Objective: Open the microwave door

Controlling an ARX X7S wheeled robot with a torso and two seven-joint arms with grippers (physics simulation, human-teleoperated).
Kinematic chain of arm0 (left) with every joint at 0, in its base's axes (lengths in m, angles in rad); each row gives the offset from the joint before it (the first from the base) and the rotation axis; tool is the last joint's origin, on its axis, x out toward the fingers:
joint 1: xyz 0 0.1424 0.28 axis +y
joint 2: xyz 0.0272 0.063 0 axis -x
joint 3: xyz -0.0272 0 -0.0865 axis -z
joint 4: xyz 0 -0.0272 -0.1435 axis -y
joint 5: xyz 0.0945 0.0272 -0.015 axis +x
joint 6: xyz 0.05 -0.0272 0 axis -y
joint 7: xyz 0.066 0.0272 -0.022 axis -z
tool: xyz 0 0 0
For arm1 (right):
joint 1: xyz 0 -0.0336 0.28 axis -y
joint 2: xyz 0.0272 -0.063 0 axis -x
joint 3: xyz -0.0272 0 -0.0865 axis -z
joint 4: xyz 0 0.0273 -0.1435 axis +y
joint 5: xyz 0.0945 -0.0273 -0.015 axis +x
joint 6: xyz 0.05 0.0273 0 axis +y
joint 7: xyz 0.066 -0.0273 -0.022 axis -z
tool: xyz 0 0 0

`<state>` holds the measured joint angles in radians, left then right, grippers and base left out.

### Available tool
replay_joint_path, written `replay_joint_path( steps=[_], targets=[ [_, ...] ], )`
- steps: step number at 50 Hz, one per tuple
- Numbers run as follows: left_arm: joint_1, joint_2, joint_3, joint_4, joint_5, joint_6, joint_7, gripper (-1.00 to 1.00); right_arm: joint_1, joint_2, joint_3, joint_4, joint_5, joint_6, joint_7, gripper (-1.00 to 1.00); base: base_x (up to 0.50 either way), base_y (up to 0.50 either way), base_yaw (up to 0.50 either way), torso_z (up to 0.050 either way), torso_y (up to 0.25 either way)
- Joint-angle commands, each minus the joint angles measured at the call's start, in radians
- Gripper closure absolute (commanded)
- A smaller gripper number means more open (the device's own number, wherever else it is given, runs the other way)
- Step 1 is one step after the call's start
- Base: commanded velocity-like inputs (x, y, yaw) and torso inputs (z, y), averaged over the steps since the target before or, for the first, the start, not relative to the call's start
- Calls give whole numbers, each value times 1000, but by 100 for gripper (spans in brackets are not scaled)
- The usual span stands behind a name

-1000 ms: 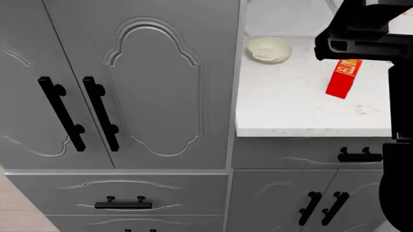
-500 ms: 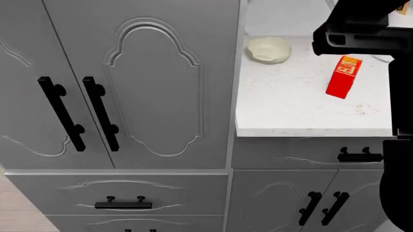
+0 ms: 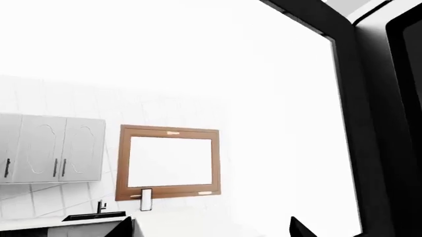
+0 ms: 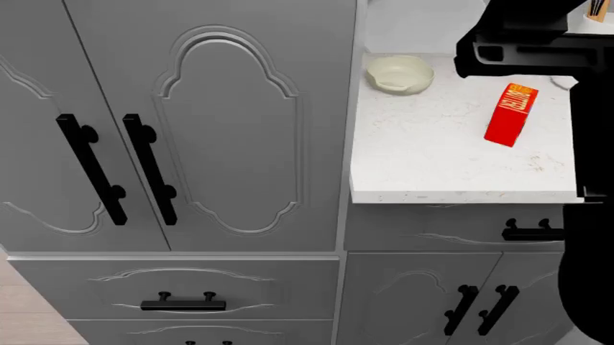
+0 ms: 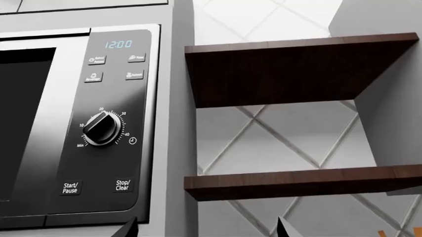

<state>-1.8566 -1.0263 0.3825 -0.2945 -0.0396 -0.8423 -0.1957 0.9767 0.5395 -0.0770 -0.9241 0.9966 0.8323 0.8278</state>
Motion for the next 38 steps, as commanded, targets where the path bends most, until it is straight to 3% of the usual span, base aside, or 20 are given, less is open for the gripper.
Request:
replay_joint_path(
  steps=[1, 16, 30, 38],
  targets=[
    [-70, 0, 67, -135, 66, 38, 26, -100, 25, 0, -12, 3, 13, 12, 15, -100, 0, 0, 0, 0, 0],
    [-267, 66, 206, -482, 204, 185, 66, -100, 46, -1, -34, 9, 8, 22, 27, -100, 0, 0, 0, 0, 0],
    [-490, 155, 300, -882, 324, 390, 34, -100, 65, -13, -72, 24, -17, 26, 29, -100, 0, 0, 0, 0, 0],
    [-499, 165, 136, -891, 549, 380, 59, -100, 62, -13, -83, 28, -28, 22, 29, -100, 0, 0, 0, 0, 0]
  ],
)
